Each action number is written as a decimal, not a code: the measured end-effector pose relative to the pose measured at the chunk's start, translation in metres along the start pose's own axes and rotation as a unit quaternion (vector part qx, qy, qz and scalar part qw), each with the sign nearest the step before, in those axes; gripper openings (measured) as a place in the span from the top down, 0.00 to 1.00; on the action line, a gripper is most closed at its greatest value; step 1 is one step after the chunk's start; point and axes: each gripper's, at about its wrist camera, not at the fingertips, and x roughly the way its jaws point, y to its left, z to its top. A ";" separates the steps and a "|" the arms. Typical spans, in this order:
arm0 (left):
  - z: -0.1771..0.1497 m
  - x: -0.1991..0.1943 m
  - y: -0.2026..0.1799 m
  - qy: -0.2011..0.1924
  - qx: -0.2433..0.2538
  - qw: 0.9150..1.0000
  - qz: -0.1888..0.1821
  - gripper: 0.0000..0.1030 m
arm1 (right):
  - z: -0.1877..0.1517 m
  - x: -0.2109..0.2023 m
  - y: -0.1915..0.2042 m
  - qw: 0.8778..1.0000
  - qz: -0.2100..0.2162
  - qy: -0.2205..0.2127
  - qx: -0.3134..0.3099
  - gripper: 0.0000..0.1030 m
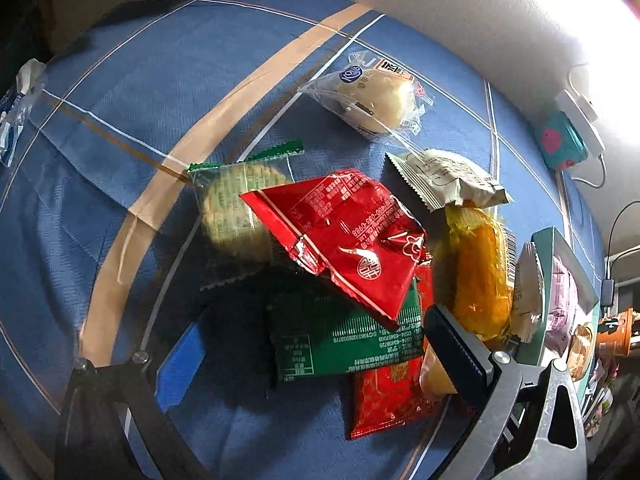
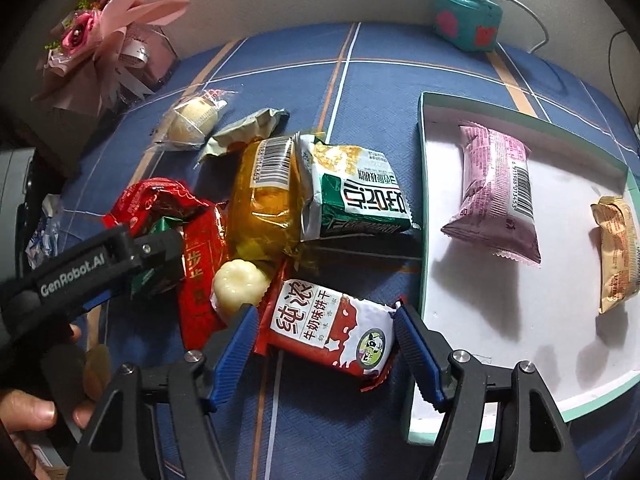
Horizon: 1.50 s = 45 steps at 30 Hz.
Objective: Organize snacks
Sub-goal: 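Grasp the red-and-white milk biscuit pack with the right gripper while the left grasps the green biscuit pack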
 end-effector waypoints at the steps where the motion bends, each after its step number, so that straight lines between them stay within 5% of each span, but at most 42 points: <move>1: 0.000 0.000 0.000 0.000 0.000 1.000 -0.002 0.04 | 0.000 0.000 0.000 1.000 0.000 0.000 0.000 0.28; 3: -0.001 0.000 -0.001 -0.001 0.004 1.000 -0.006 0.21 | 0.000 0.000 -0.001 1.000 0.003 0.000 0.003 0.28; 7: -0.001 0.000 -0.003 -0.001 0.014 1.000 -0.001 0.30 | 0.000 -0.001 -0.004 1.000 0.010 0.004 0.009 0.28; 17: -0.008 -0.002 -0.006 0.012 0.025 1.000 0.014 0.32 | 0.000 -0.006 -0.023 0.997 0.049 0.009 0.051 0.28; 35: -0.012 -0.016 0.001 0.008 0.021 1.000 0.000 0.32 | 0.002 -0.002 -0.004 0.998 0.055 0.006 0.027 0.23; 45: -0.012 -0.008 -0.001 0.013 0.023 1.000 0.008 0.32 | 0.002 0.006 0.013 1.000 -0.015 0.001 -0.027 0.27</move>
